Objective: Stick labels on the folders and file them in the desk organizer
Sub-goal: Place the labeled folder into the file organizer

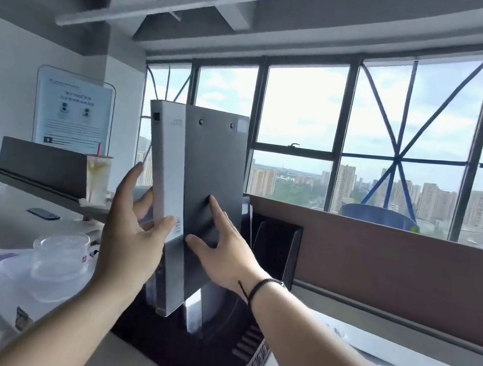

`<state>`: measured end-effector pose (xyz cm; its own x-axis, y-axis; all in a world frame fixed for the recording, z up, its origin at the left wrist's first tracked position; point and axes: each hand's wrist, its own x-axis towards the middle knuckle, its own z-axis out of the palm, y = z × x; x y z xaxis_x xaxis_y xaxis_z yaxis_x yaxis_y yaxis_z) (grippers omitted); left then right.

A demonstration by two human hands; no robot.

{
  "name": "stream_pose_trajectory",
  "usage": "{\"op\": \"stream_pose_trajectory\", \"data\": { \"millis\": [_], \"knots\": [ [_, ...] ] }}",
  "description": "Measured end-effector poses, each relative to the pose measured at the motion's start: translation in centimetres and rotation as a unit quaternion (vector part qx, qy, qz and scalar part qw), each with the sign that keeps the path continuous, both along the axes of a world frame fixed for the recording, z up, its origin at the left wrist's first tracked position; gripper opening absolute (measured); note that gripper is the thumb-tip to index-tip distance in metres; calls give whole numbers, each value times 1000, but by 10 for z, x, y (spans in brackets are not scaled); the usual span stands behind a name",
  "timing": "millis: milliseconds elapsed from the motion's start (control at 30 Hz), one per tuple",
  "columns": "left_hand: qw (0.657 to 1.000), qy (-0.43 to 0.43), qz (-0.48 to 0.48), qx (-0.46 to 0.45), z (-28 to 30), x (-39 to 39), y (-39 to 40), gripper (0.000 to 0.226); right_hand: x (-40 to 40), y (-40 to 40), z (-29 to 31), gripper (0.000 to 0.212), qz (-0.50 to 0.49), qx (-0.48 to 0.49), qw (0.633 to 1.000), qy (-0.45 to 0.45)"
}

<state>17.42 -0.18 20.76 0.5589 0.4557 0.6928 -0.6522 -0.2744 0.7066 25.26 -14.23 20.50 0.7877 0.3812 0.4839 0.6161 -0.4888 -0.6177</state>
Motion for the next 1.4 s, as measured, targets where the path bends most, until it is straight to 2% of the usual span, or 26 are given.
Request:
{"op": "stream_pose_trajectory", "data": {
  "millis": [300, 500, 667, 767, 867, 933, 1067, 1300, 1400],
  "knots": [
    [1000, 15, -8, -14, -35, 76, -24, 81, 56, -15, -23, 79, -32, 16, 998, 48],
    [998, 46, -34, -4, -71, 93, -32, 87, 65, -26, -55, 82, -41, -30, 996, 75],
    [995, 91, -21, 44, -101, 83, -29, 102, 58, -25, -84, 86, -41, -78, 986, 140],
    [986, 115, 19, 121, -114, 71, -32, 115, 49, -26, -95, 87, -42, -99, 981, 164],
    [954, 120, 126, 243, -122, 57, -41, 122, 39, -31, -100, 90, -38, -113, 979, 163],
    [926, 125, 164, 317, -123, 50, -45, 125, 34, -35, -104, 95, -29, -115, 979, 165],
    [876, 119, 208, 419, -113, 40, -43, 111, 23, -48, -104, 89, -17, -107, 984, 144],
    [812, 114, 213, 532, -93, 13, -62, 71, -13, -99, -91, 56, -38, -123, 986, 107],
    [792, 100, 187, 573, -93, 7, -92, 63, -39, -145, -91, 38, -73, -126, 987, 71]
  ]
}}
